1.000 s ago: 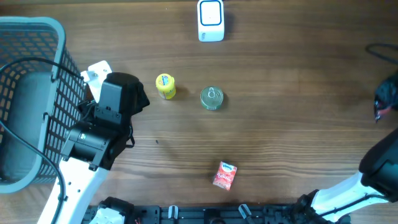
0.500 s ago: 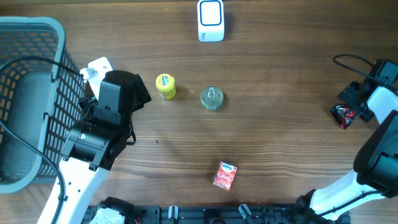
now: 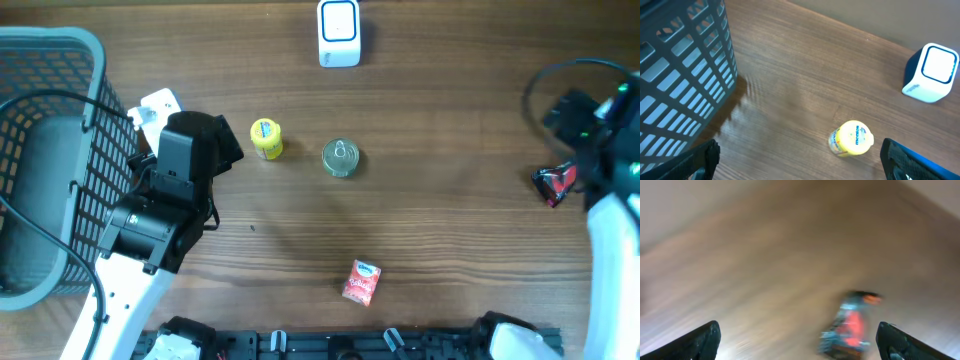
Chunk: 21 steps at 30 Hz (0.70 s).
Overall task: Scan the item barcode
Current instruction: 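Move the right gripper over the green-lidded tin, then lower the right gripper and grasp the green-lidded tin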
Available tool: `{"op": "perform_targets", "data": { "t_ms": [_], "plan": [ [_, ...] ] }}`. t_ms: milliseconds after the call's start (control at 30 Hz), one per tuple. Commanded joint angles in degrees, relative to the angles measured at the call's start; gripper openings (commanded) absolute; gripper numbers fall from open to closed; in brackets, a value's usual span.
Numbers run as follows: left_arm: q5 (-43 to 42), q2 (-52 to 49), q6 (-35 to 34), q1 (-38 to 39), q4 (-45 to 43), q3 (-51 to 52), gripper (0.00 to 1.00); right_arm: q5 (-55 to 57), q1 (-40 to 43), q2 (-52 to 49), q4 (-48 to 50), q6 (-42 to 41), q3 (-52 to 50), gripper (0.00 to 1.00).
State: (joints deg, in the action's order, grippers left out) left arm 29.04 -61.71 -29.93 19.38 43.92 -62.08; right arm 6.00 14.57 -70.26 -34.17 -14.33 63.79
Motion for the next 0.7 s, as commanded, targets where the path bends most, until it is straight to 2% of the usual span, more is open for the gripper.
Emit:
{"op": "perform_targets", "data": {
  "t_ms": [0, 100, 167, 300, 400, 533, 667],
  "plan": [
    [0.0, 0.3, -0.1, -0.4, -0.9, 0.4, 1.00, -4.7, -16.5, -0.3, -2.2, 5.9, 0.1, 1.00],
    [0.0, 0.9, -0.1, -1.6, -0.6, 0.4, 1.00, -9.7, -29.6, -7.4, -2.4, 11.1, 0.2, 1.00],
    [-0.1, 1.8, 0.6, -2.9, 0.0, 0.4, 1.00, -12.8, -35.3, -15.4, -1.5, 12.9, 1.8, 1.00],
    [0.0, 5.8, 1.2, -6.3, 1.9, 0.4, 1.00, -12.3, -40.4, -30.7, 3.1, 12.4, 9.2, 1.00],
    [0.0, 8.5, 1.2, -8.1, 3.7, 0.4, 1.00, -8.6, -42.3, -37.3, 3.3, 7.3, 15.8, 1.00],
    [0.0, 9.4, 1.2, -8.6, 5.4, 0.4, 1.00, -7.6, -45.2, -39.5, 4.5, 2.6, 19.3, 1.00],
    [-0.1, 8.3, 1.1, -8.6, 5.4, 0.4, 1.00, 0.7, -48.7, -41.1, 4.5, -2.6, 19.2, 1.00]
  ]
}}
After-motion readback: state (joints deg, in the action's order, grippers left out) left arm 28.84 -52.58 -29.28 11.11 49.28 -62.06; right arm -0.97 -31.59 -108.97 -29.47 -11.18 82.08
